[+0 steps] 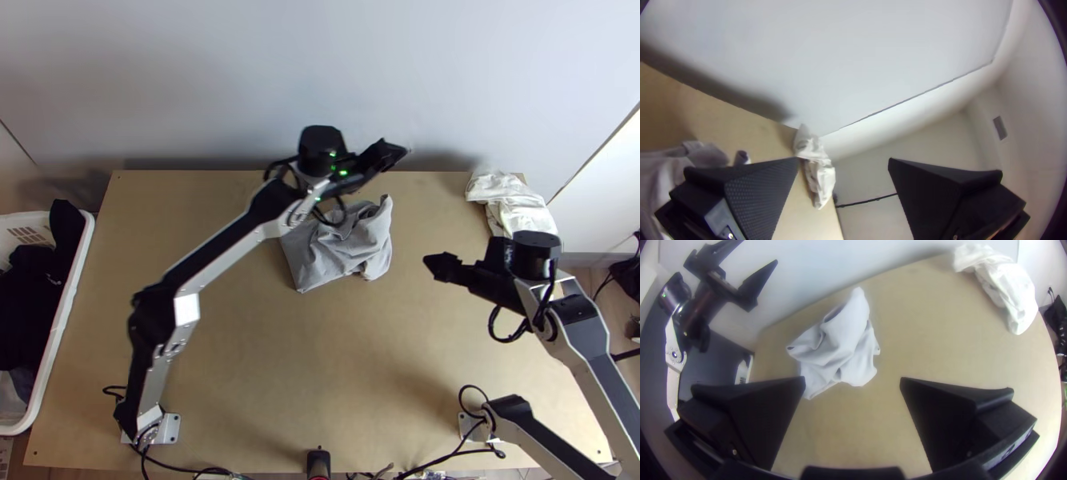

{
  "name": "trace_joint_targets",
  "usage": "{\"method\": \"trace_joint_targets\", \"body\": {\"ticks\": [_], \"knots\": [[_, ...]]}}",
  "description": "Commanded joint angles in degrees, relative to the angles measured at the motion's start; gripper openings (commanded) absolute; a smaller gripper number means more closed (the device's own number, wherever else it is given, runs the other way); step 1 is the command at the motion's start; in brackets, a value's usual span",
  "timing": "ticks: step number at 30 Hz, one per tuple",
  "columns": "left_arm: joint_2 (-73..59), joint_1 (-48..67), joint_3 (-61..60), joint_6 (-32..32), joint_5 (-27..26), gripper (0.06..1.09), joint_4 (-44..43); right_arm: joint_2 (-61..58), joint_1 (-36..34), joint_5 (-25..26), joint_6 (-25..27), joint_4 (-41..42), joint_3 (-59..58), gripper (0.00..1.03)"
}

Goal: Fold the t-shirt

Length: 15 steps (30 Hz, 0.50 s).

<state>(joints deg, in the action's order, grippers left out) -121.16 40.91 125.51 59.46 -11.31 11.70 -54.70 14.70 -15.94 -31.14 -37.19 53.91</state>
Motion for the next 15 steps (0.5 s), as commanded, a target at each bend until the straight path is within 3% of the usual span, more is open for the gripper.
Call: {"method": "trace_joint_targets", "body": {"ticks": [1,4,6,8,10,11,15], "knots": [[12.18,-4.69,-12.84,-16.83,0.50,1.03,5.08,-1.64,5.60,-0.32,0.46,4.85,-3.29,0.98],[19.04,-9.09,-21.63,-22.20,0.32,1.00,4.56,-4.63,9.12,-0.23,0.46,7.13,-2.14,0.86],[23.52,-12.60,-27.95,-24.13,0.24,0.95,4.73,-7.27,11.49,-0.23,0.55,7.75,-0.65,0.67],[28.70,-15.77,-35.25,-25.62,-0.91,0.64,2.62,-9.55,13.69,0.12,1.16,9.59,0.32,0.36],[34.42,-18.23,-42.28,-25.36,-1.61,0.17,-0.81,-11.40,15.27,0.83,1.69,13.11,0.49,0.06],[37.05,-19.72,-45.09,-25.36,-1.70,0.10,-1.16,-12.54,16.24,0.83,1.69,14.69,0.58,0.06],[47.25,-22.36,-55.46,-27.47,-1.70,0.09,-1.51,-17.64,21.34,0.92,3.19,17.50,2.08,0.04]]}}
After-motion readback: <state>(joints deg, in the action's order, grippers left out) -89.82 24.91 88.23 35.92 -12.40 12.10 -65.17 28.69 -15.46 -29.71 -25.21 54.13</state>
